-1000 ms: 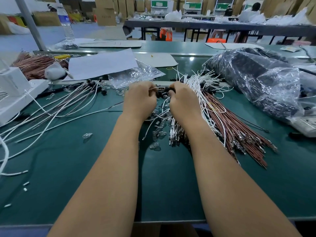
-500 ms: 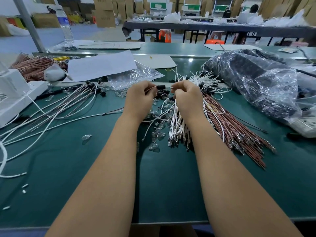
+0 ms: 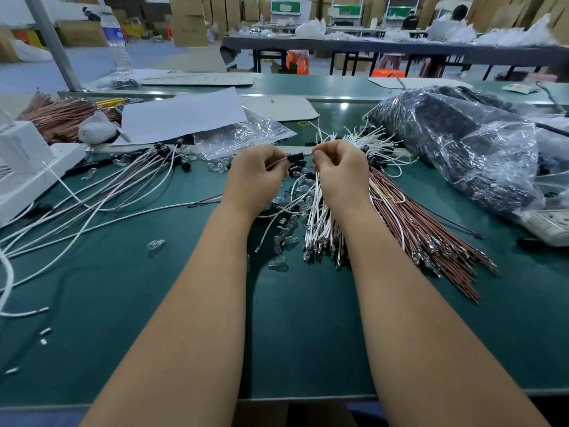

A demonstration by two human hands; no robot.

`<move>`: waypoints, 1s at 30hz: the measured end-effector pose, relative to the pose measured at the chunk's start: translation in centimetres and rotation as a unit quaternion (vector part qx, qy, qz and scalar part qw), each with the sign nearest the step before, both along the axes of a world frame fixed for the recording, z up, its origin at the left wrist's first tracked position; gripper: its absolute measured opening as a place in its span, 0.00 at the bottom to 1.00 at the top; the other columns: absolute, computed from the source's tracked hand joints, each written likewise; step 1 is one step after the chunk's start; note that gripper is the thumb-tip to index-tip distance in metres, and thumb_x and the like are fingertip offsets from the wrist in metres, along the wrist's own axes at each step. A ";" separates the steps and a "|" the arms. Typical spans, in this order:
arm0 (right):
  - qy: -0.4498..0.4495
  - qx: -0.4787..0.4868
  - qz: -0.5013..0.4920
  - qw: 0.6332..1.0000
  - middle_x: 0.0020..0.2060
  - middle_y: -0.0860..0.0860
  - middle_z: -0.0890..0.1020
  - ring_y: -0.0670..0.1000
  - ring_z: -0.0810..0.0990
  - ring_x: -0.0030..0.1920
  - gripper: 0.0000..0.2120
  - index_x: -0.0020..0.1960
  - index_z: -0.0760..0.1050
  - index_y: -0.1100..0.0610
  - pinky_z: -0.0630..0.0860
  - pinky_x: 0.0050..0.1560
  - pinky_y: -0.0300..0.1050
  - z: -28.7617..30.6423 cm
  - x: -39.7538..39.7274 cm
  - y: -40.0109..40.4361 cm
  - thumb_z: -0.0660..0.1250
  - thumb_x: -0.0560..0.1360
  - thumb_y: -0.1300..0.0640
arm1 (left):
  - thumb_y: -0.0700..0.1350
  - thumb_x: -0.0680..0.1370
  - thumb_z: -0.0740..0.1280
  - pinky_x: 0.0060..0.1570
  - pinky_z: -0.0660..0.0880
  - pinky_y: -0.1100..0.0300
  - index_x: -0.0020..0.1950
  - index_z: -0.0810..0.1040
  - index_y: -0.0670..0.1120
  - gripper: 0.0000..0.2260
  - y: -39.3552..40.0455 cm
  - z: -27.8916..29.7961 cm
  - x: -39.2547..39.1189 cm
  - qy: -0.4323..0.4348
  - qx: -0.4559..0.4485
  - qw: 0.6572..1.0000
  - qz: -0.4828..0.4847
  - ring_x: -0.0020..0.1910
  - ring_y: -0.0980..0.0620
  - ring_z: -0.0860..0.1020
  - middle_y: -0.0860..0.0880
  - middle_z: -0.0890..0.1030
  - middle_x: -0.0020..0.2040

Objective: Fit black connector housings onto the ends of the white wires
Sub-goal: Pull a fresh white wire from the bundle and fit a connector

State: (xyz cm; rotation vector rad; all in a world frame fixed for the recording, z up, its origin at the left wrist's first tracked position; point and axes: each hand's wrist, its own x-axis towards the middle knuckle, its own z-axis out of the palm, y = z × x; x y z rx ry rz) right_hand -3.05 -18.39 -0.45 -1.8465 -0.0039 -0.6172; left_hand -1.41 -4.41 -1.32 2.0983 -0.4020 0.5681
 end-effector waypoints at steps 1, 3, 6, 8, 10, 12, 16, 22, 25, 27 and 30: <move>-0.001 0.001 -0.001 1.000 0.37 0.48 0.79 0.48 0.79 0.39 0.04 0.46 0.77 0.56 0.77 0.43 0.39 0.0 0.0 0.0 0.65 0.78 0.63 | 0.40 0.77 0.68 0.39 0.74 0.59 0.45 0.82 0.43 0.03 0.0 0.0 0.0 -0.001 0.001 1.000 -0.001 0.36 0.51 0.78 0.47 0.83 0.38; -0.003 0.003 -0.002 1.000 0.37 0.47 0.79 0.48 0.78 0.39 0.04 0.46 0.76 0.56 0.77 0.44 0.40 0.0 0.0 -0.1 0.65 0.78 0.62 | 0.40 0.77 0.68 0.39 0.75 0.60 0.46 0.82 0.43 0.03 -0.1 0.0 -0.1 -0.002 0.003 1.000 -0.004 0.36 0.52 0.78 0.47 0.83 0.38; -0.004 0.008 -0.005 1.000 0.36 0.48 0.79 0.48 0.77 0.38 0.03 0.46 0.76 0.56 0.76 0.43 0.42 0.0 0.1 0.0 0.66 0.78 0.61 | 0.41 0.77 0.68 0.36 0.72 0.68 0.45 0.82 0.43 0.04 -0.2 0.1 -0.2 -0.004 0.003 1.000 -0.005 0.34 0.55 0.77 0.47 0.83 0.38; -0.003 0.008 -0.008 1.000 0.35 0.49 0.79 0.48 0.77 0.37 0.04 0.45 0.76 0.57 0.76 0.42 0.42 0.0 0.1 0.0 0.66 0.78 0.60 | 0.40 0.77 0.68 0.32 0.68 0.71 0.44 0.81 0.43 0.04 -0.4 0.1 -0.3 0.002 0.004 1.000 -0.009 0.31 0.58 0.74 0.46 0.82 0.37; -0.006 0.021 -0.011 1.000 0.35 0.49 0.79 0.46 0.76 0.35 0.04 0.45 0.76 0.57 0.76 0.40 0.39 0.0 0.1 -0.1 0.66 0.78 0.60 | 0.41 0.77 0.68 0.30 0.67 0.71 0.42 0.80 0.44 0.05 -0.5 0.1 -0.3 0.011 0.008 1.000 -0.012 0.28 0.61 0.71 0.45 0.82 0.36; -0.011 0.035 -0.013 0.999 0.33 0.48 0.78 0.44 0.75 0.33 0.04 0.44 0.76 0.57 0.74 0.36 0.35 0.0 0.0 -0.1 0.66 0.78 0.60 | 0.41 0.77 0.68 0.29 0.66 0.70 0.42 0.80 0.44 0.05 -0.6 0.1 -0.3 0.018 0.003 1.000 -0.013 0.26 0.61 0.70 0.45 0.82 0.36; -0.006 0.030 0.010 0.999 0.34 0.49 0.79 0.48 0.77 0.36 0.06 0.44 0.77 0.57 0.77 0.41 0.41 0.1 -0.1 0.0 0.65 0.79 0.62 | 0.41 0.78 0.67 0.32 0.68 0.64 0.44 0.80 0.41 0.05 -0.4 0.2 -0.2 0.025 -0.020 0.999 -0.004 0.28 0.56 0.71 0.43 0.82 0.37; 0.009 0.065 0.034 0.997 0.38 0.50 0.81 0.48 0.80 0.40 0.09 0.44 0.78 0.55 0.80 0.46 0.45 0.3 -0.3 -0.1 0.63 0.78 0.65 | 0.41 0.78 0.67 0.34 0.70 0.62 0.45 0.81 0.41 0.05 0.0 0.1 0.0 0.023 -0.030 0.999 0.002 0.30 0.55 0.73 0.44 0.82 0.36; -0.008 0.027 0.021 0.999 0.39 0.52 0.82 0.53 0.82 0.43 0.04 0.45 0.79 0.56 0.80 0.50 0.49 0.2 -0.2 0.0 0.68 0.76 0.63 | 0.41 0.78 0.67 0.33 0.70 0.64 0.45 0.81 0.42 0.05 0.0 0.1 0.0 0.015 -0.022 1.000 0.006 0.29 0.57 0.74 0.47 0.81 0.34; -0.011 0.015 0.010 1.000 0.38 0.53 0.82 0.55 0.82 0.43 0.04 0.44 0.79 0.56 0.81 0.49 0.51 0.1 -0.1 0.0 0.68 0.75 0.64 | 0.41 0.78 0.67 0.35 0.71 0.64 0.46 0.81 0.42 0.04 -0.1 0.0 0.0 0.014 -0.021 1.000 0.007 0.31 0.56 0.76 0.48 0.82 0.35; -0.006 0.053 0.019 0.998 0.36 0.52 0.82 0.51 0.83 0.38 0.09 0.41 0.76 0.55 0.82 0.46 0.46 0.1 -0.1 0.1 0.67 0.76 0.67 | 0.41 0.78 0.68 0.35 0.71 0.65 0.46 0.79 0.43 0.02 -0.2 0.0 0.0 0.023 -0.022 0.999 0.001 0.33 0.56 0.77 0.47 0.83 0.37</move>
